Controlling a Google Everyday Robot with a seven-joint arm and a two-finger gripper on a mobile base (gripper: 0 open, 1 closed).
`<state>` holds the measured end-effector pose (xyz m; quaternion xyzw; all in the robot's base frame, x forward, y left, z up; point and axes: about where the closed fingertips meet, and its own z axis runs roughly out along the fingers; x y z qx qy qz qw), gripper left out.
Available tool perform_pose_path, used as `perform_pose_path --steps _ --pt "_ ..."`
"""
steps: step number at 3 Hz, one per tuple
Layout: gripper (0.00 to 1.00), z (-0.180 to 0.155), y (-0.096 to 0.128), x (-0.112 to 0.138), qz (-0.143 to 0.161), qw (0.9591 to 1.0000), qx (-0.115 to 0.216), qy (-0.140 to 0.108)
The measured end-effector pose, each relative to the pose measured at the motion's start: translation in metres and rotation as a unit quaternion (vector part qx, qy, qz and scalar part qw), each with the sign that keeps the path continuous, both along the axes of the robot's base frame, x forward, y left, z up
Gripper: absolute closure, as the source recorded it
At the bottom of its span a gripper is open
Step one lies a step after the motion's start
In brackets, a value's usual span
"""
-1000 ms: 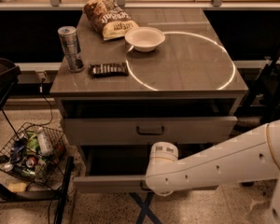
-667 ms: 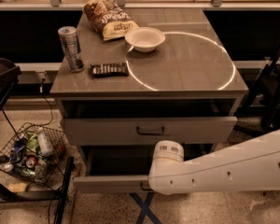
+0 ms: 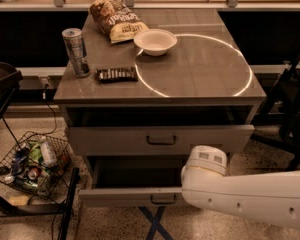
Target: Open middle drawer
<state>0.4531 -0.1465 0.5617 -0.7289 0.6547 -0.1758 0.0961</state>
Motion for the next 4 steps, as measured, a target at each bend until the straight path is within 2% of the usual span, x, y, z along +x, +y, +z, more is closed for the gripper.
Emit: perform_pose_path --steps 2,3,4 --pt "1.00 0.008 -0.042 0.038 0.045 0.9981 -0.011 -0.039" --pt "1.00 -0.012 -0.061 0.064 0.061 0.9975 -0.002 -0.037" --pt "1.00 -0.052 -0.089 0.088 0.079 0.9966 0.016 -0.018"
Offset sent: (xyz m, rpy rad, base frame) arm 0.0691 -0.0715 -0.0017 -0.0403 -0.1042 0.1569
